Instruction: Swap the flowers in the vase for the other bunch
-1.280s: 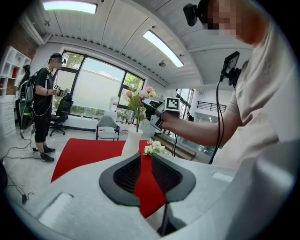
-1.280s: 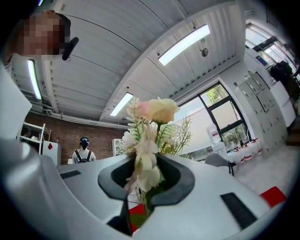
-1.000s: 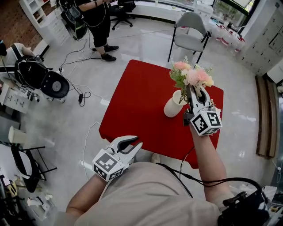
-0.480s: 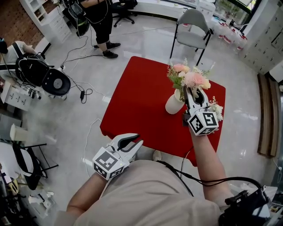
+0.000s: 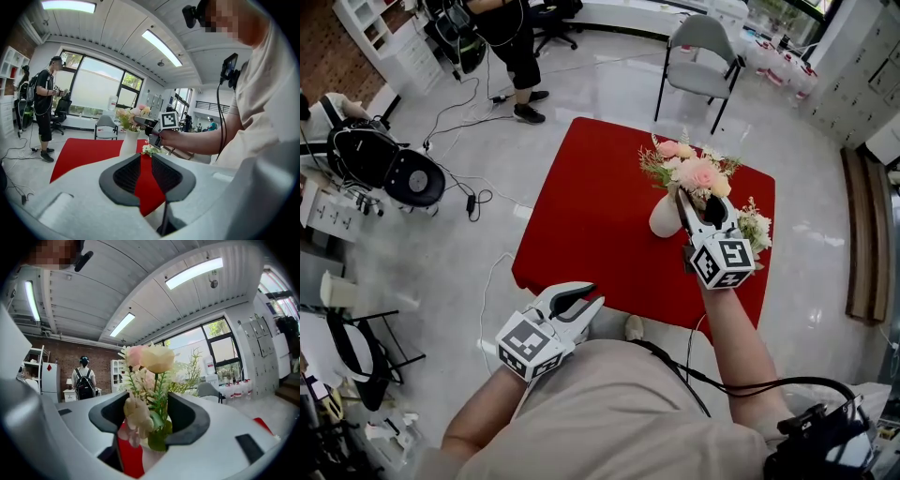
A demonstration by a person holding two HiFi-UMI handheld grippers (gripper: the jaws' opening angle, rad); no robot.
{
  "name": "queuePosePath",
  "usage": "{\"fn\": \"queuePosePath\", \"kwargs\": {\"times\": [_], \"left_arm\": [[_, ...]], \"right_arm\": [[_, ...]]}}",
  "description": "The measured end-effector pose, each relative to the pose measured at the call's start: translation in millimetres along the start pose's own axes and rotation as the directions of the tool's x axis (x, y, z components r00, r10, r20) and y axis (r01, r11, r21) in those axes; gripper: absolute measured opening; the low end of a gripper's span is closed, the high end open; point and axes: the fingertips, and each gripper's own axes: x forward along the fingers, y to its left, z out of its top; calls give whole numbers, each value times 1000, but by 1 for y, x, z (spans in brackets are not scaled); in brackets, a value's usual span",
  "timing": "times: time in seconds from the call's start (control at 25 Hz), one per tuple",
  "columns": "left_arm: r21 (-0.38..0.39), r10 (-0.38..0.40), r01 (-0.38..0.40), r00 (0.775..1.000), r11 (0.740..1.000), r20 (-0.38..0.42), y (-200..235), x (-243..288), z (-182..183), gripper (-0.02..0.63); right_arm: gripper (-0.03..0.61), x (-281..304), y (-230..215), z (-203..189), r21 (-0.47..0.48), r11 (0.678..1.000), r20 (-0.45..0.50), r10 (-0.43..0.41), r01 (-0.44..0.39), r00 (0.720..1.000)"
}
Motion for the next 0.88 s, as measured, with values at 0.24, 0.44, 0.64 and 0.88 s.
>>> {"fn": "queuePosePath", "kwargs": {"times": [0.24, 0.44, 0.64, 0.88], "left_arm": [[6, -25, 25, 1000, 1000, 0, 0, -7, -1, 57], [14, -51, 51, 999, 999, -5, 1, -16, -6, 57], [21, -79, 79, 997, 997, -10, 3, -27, -10, 57], [30, -109, 109, 994, 994, -11, 6, -39, -15, 57]], "right_arm": [[299, -7, 2, -12, -3, 999, -51, -37, 37, 998], [334, -12, 3, -23, 9, 997, -89, -72, 73, 993], [344, -19, 3, -33, 32, 992, -116, -117, 121, 986], [353, -25, 6, -45, 29, 985, -155, -163, 169, 974]]}}
